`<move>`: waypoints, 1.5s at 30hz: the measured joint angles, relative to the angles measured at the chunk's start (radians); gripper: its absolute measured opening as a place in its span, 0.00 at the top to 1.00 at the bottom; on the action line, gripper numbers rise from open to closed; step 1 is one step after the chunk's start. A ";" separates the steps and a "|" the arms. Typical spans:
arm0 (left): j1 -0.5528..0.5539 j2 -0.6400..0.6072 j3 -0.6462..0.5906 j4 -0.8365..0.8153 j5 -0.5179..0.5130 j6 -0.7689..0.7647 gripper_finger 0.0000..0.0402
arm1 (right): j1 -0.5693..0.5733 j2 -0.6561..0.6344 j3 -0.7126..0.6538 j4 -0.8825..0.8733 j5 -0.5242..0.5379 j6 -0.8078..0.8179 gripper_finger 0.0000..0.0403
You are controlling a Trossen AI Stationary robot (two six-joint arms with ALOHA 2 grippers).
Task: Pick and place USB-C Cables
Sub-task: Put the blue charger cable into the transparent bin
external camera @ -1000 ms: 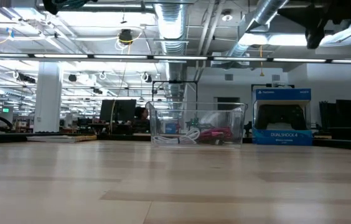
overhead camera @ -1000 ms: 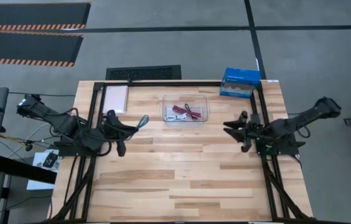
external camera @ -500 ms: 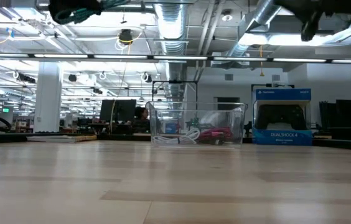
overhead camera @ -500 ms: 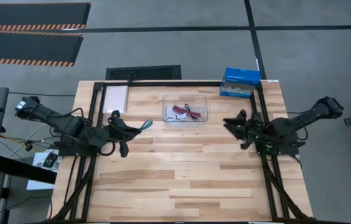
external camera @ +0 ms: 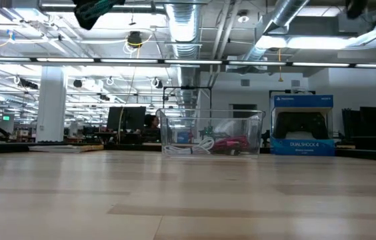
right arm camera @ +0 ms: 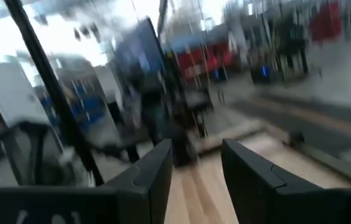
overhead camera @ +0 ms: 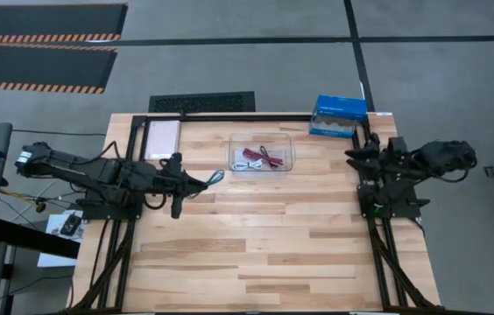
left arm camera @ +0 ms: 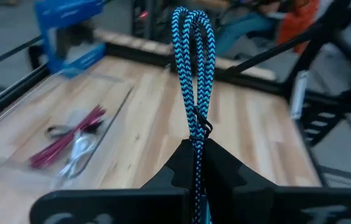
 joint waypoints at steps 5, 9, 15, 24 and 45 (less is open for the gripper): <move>0.056 0.008 0.000 0.071 0.125 0.032 1.00 | 0.000 0.020 -0.012 -0.168 0.011 0.108 0.59; 0.094 0.008 0.000 0.084 0.155 0.054 1.00 | 0.000 0.038 -0.049 -0.153 0.011 0.105 0.59; 0.139 0.013 -0.036 0.149 0.187 0.057 1.00 | -0.001 0.038 -0.097 -0.111 0.013 0.098 0.59; 0.237 0.014 -0.267 0.516 0.325 -0.014 1.00 | -0.001 0.038 -0.185 0.033 0.013 0.070 0.59; 0.337 0.015 -0.327 0.708 0.428 -0.049 1.00 | -0.027 -0.106 -0.217 0.067 0.198 -0.049 0.59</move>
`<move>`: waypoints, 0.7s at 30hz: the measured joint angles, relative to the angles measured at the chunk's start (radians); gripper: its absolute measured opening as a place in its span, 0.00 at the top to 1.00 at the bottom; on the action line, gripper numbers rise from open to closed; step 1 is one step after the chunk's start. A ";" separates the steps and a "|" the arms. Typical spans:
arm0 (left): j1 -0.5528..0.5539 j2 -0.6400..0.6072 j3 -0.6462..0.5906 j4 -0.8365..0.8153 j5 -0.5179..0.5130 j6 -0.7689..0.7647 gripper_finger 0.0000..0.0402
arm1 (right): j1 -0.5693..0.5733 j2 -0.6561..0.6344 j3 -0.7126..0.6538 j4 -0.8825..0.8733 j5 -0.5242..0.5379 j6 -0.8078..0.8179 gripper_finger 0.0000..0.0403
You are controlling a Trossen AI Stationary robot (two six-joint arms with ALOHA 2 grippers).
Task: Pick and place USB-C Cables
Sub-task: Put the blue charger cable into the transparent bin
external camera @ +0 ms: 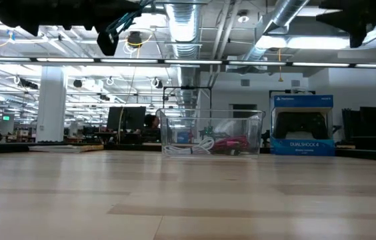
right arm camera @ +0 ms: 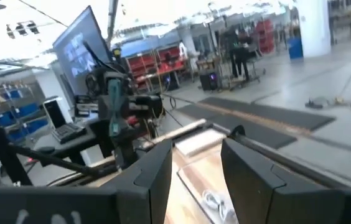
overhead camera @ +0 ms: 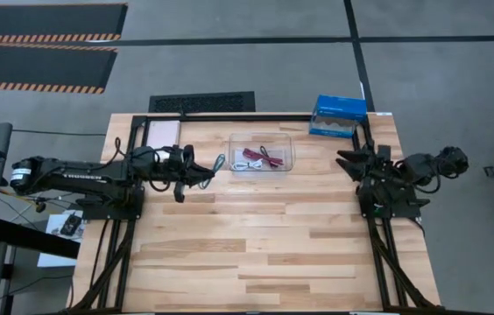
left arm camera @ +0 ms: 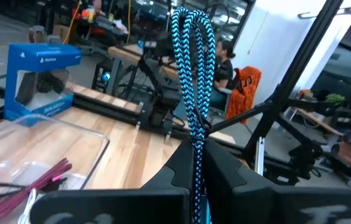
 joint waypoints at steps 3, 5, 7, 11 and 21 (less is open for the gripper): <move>-0.001 0.016 0.000 0.035 0.009 -0.004 1.00 | -0.002 0.002 0.000 -0.069 0.000 0.078 0.59; -0.001 0.036 0.000 0.081 0.010 -0.006 1.00 | -0.002 0.019 0.000 -0.107 -0.001 0.128 0.59; -0.001 0.066 0.000 0.113 0.012 -0.012 1.00 | -0.002 0.044 0.000 -0.131 -0.003 0.165 0.59; -0.001 0.156 0.000 0.200 0.043 -0.029 1.00 | -0.001 0.109 0.000 -0.106 -0.004 0.175 0.59; -0.002 0.341 0.000 0.494 0.096 -0.119 1.00 | 0.002 0.173 0.000 0.178 -0.185 0.054 0.59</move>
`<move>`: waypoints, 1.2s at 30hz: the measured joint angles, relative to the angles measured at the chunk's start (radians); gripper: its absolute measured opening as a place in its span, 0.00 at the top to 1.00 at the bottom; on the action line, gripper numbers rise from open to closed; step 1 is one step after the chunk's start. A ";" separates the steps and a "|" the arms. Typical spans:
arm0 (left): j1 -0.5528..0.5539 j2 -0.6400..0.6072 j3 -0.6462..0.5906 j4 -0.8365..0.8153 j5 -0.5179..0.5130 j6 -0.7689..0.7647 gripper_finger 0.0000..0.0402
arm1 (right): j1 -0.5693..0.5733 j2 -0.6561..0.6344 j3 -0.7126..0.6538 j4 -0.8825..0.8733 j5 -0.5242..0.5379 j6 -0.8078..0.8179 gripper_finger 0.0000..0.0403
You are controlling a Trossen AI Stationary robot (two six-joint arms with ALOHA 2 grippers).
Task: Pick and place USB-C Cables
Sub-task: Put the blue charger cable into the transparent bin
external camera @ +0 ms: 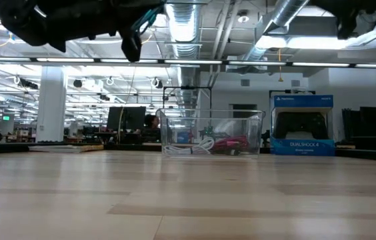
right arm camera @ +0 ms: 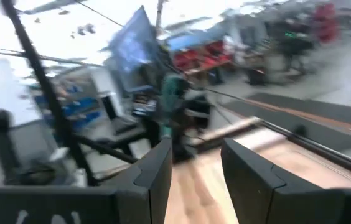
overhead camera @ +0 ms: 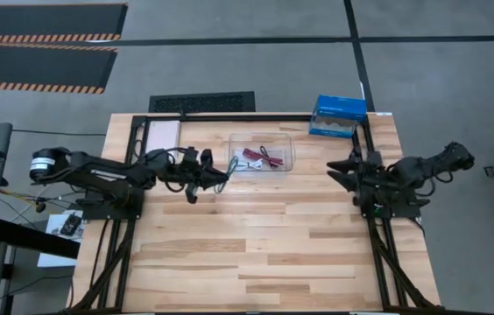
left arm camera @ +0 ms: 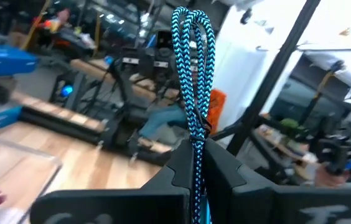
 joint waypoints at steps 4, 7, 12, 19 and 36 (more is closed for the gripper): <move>-0.025 0.040 0.000 0.105 0.014 -0.014 1.00 | 0.000 0.034 0.000 0.075 -0.062 -0.015 0.59; -0.052 0.064 0.000 0.149 -0.005 -0.006 1.00 | 0.000 0.078 0.000 0.079 -0.062 -0.015 0.59; -0.088 0.084 0.000 0.186 -0.038 -0.001 1.00 | 0.000 0.169 0.000 0.138 -0.058 -0.013 0.59; -0.124 0.083 0.001 0.219 -0.083 0.024 1.00 | -0.004 0.302 0.000 0.268 -0.058 -0.016 0.59; -0.133 0.083 0.003 0.119 -0.237 -0.049 1.00 | -0.004 0.360 0.000 0.350 -0.053 -0.015 0.59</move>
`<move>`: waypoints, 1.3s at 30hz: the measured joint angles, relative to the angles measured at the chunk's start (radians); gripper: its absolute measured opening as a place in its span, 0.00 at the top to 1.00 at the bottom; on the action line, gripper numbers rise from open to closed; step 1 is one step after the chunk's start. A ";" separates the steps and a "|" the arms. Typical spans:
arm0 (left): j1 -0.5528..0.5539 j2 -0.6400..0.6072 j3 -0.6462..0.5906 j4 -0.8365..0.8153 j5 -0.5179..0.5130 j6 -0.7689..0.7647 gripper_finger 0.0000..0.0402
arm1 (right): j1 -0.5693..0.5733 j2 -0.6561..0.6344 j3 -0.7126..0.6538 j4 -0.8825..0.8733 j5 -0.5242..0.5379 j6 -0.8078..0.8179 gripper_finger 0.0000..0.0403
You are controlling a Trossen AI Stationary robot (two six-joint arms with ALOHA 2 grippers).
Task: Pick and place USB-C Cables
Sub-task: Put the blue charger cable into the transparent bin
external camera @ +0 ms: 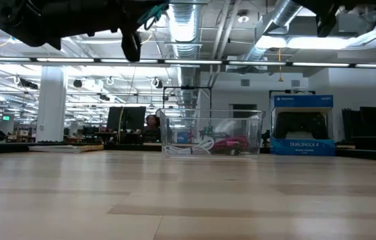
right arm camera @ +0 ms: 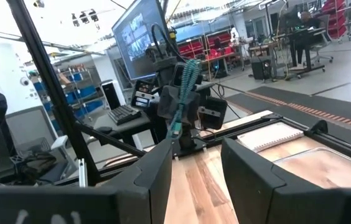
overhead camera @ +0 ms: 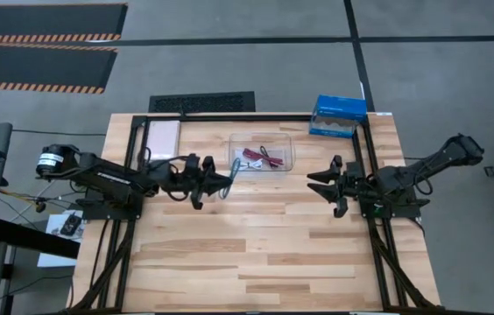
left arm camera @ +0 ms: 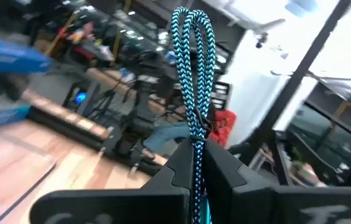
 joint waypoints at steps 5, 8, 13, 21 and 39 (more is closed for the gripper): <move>0.000 0.000 0.000 -0.009 -0.011 -0.011 1.00 | 0.000 0.000 0.000 -0.004 0.000 0.001 0.59; 0.000 0.000 0.000 -0.008 -0.011 -0.011 1.00 | 0.000 0.000 0.000 -0.002 0.000 0.002 0.59; 0.000 0.000 0.000 -0.002 -0.038 -0.012 1.00 | 0.002 -0.002 0.000 0.044 0.000 0.002 0.59; 0.000 0.000 0.000 0.051 -0.038 -0.005 1.00 | 0.002 -0.062 0.041 0.047 -0.001 0.001 0.59; 0.000 0.000 0.002 0.107 -0.037 -0.005 1.00 | 0.000 -0.128 0.044 -0.064 -0.003 0.206 0.59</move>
